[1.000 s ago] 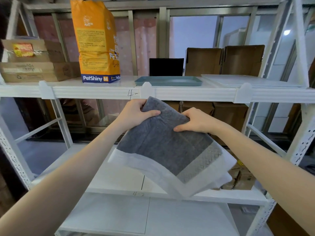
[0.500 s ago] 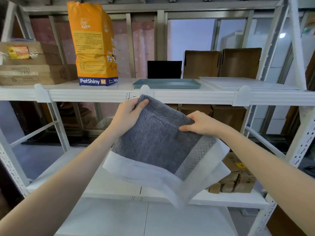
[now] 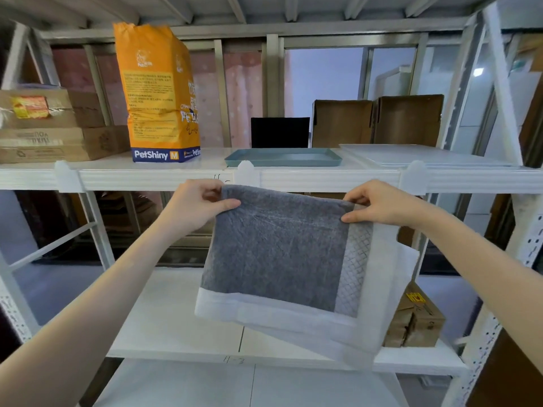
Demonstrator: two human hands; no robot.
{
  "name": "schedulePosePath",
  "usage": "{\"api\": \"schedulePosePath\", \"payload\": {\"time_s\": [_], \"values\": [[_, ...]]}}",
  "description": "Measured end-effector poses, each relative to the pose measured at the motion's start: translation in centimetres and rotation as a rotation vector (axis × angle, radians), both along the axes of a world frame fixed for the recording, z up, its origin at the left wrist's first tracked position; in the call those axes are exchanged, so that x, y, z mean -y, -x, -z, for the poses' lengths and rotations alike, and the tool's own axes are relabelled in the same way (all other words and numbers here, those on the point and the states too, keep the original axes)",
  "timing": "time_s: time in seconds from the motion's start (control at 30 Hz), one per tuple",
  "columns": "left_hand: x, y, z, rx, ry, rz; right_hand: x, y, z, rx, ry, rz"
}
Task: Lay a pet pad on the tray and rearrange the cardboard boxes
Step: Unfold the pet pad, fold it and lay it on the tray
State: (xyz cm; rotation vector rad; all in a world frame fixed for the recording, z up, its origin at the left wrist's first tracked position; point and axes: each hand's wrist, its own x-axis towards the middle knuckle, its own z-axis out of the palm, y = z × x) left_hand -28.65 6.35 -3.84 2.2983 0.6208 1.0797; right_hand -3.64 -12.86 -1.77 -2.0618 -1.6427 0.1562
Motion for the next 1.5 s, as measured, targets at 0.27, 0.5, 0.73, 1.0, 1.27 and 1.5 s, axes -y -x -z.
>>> {"api": "schedulePosePath", "payload": {"time_s": [0.27, 0.5, 0.73, 1.0, 1.27, 1.5], "values": [[1.0, -2.6, -3.6, 0.043, 0.055, 0.057, 0.5, -1.6, -3.1, 0.075, -0.074, 0.019], [2.2, -5.5, -7.9, 0.233, 0.058, 0.119, 0.2, -4.4, -5.8, 0.073, -0.233, 0.013], [1.4, -6.9, -12.3, 0.342, -0.027, 0.110, -0.6, -6.2, -10.0, 0.200, -0.444, 0.014], [-3.8, -9.3, -16.1, 0.264, -0.130, 0.110, -6.3, -7.6, -15.5, 0.368, -0.646, 0.163], [-10.0, -12.7, -18.1, 0.436, -0.215, 0.125, -11.0, -7.8, -17.9, 0.660, -1.081, 0.244], [-18.1, -13.3, -10.1, -0.091, -0.178, 0.039, -16.9, -9.3, -10.5, 0.623, -0.419, 0.203]]}}
